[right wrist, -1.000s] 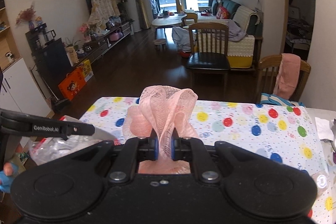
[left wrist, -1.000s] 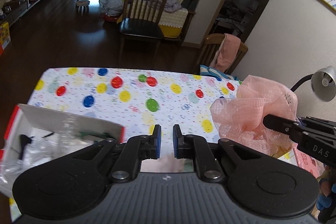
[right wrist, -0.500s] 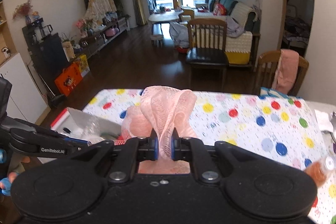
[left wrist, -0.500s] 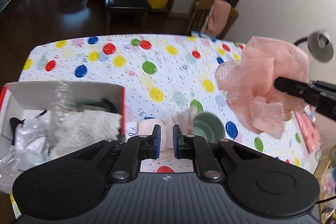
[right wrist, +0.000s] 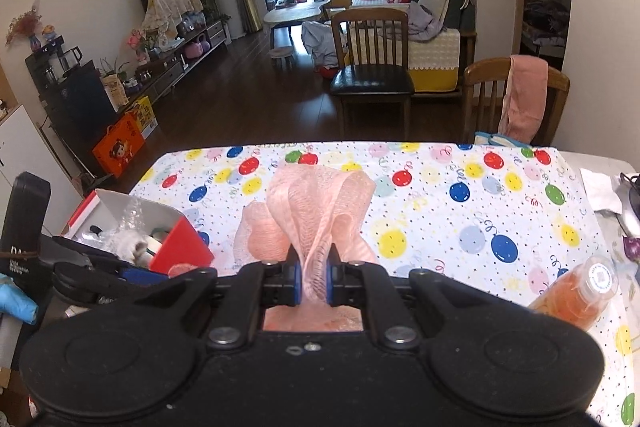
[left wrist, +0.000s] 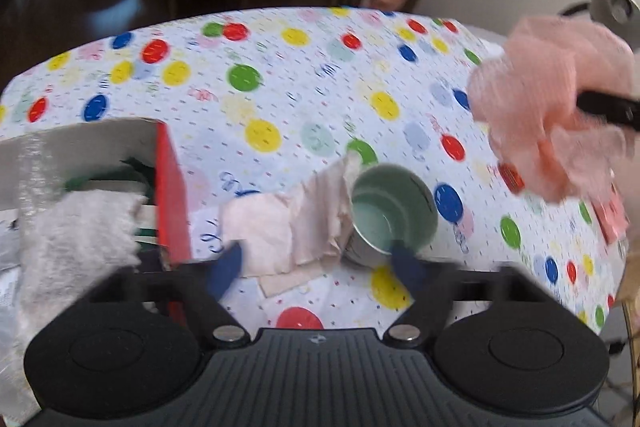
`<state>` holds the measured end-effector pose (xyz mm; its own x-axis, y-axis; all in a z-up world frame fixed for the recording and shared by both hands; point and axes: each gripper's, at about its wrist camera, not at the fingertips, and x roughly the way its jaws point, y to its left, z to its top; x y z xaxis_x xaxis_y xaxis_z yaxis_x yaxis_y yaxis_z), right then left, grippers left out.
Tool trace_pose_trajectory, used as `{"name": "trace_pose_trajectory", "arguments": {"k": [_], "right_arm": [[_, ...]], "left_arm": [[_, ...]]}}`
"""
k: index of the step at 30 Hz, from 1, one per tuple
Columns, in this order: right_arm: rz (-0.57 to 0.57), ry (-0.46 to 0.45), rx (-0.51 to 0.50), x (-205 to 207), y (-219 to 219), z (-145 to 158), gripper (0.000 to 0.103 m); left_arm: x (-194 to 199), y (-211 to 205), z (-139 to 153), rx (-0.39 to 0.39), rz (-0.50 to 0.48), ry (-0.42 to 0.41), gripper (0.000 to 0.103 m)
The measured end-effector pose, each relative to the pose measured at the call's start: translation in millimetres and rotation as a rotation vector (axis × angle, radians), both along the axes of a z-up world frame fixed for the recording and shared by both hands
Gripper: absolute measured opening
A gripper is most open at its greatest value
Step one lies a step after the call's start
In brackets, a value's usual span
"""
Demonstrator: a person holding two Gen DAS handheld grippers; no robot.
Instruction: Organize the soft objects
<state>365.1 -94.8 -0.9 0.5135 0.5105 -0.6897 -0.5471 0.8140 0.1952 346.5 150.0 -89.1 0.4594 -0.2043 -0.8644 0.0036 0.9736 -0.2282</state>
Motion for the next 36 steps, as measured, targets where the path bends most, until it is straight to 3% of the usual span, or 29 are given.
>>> {"name": "trace_pose_trajectory", "arguments": {"k": [3, 10, 13, 22, 32, 36], "right_arm": [[0.014, 0.009, -0.002, 4, -6, -4, 0.01], [0.041, 0.027, 0.0, 15, -15, -13, 0.01], [0.05, 0.038, -0.004, 19, -15, -18, 0.01], [0.073, 0.077, -0.01, 30, -19, -33, 0.01], [0.096, 0.1, -0.018, 38, -20, -43, 0.01], [0.103, 0.11, -0.022, 40, -19, -46, 0.01]], "left_arm": [[-1, -7, -11, 0.003, -0.057, 0.005, 0.085], [-3, -38, -41, 0.153, -0.339, 0.017, 0.085], [-3, -50, -57, 0.186, -0.394, 0.027, 0.085], [4, -64, -93, 0.285, -0.258, -0.007, 0.085], [14, -63, -111, 0.298, -0.186, -0.044, 0.084], [15, -58, -116, 0.294, -0.174, -0.047, 0.065]]}}
